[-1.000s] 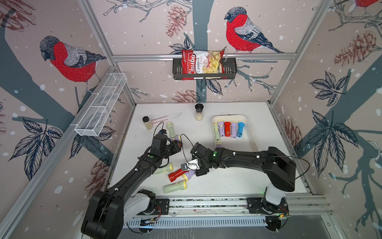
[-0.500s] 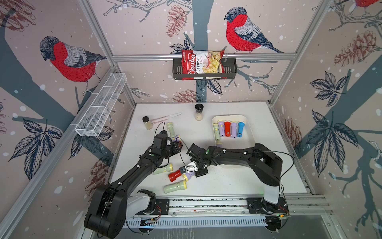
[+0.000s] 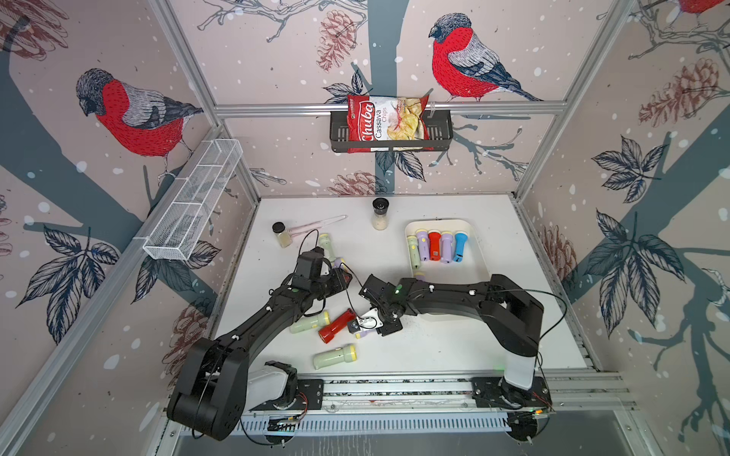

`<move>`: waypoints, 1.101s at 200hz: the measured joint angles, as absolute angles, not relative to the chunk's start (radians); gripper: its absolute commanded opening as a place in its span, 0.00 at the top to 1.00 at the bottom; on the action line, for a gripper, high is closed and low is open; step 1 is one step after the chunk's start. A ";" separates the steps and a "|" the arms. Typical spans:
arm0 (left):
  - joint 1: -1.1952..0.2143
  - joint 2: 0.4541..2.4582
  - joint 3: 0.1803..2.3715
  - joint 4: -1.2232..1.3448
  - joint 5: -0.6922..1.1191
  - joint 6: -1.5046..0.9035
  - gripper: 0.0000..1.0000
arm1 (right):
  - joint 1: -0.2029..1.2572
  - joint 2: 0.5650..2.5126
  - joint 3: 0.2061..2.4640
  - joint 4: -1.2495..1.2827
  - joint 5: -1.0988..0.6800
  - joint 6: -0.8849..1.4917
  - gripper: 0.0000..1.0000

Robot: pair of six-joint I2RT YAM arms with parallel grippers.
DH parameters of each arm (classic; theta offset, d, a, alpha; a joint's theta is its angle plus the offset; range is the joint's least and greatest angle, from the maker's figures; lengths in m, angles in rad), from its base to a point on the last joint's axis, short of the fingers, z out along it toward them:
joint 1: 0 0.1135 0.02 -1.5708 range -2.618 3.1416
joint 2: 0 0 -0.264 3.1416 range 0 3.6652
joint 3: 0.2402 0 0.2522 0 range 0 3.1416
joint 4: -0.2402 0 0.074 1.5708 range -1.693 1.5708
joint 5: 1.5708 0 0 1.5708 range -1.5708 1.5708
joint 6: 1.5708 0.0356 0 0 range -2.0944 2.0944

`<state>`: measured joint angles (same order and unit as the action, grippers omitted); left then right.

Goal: Put the flashlights into the storage boxes
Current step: Pick up the flashlight from the center of the board.

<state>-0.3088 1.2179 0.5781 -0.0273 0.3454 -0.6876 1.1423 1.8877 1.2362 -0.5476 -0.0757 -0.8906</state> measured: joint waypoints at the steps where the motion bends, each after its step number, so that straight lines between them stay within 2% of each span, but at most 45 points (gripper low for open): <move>1: -0.309 1.218 0.578 -0.027 0.346 -0.687 0.52 | 1.142 1.887 1.235 -0.548 -0.075 -0.890 0.71; 54: -0.309 1.217 0.584 -0.027 0.389 -0.673 0.54 | 1.131 1.719 1.158 -0.545 -0.078 -0.859 0.72; 94: -0.322 1.220 0.619 -0.026 0.392 -0.671 0.54 | 1.043 1.541 1.071 -0.490 -0.159 -0.747 0.71; 132: -0.380 1.258 0.681 -0.025 0.387 -0.655 0.54 | 0.939 1.415 1.019 -0.396 -0.239 -0.562 0.71; 164: -0.437 1.318 0.741 -0.025 0.369 -0.654 0.54 | 0.826 1.350 0.971 -0.334 -0.285 -0.358 0.75; 220: -0.506 1.413 0.808 -0.006 0.366 -0.655 0.54 | 0.574 1.171 0.799 -0.194 -0.384 0.052 0.77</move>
<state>-0.5064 1.4132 0.8078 -0.0063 0.3656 -0.6548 0.5735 1.1713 0.7990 -0.1944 -0.3843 0.0521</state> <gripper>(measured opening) 0.461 0.385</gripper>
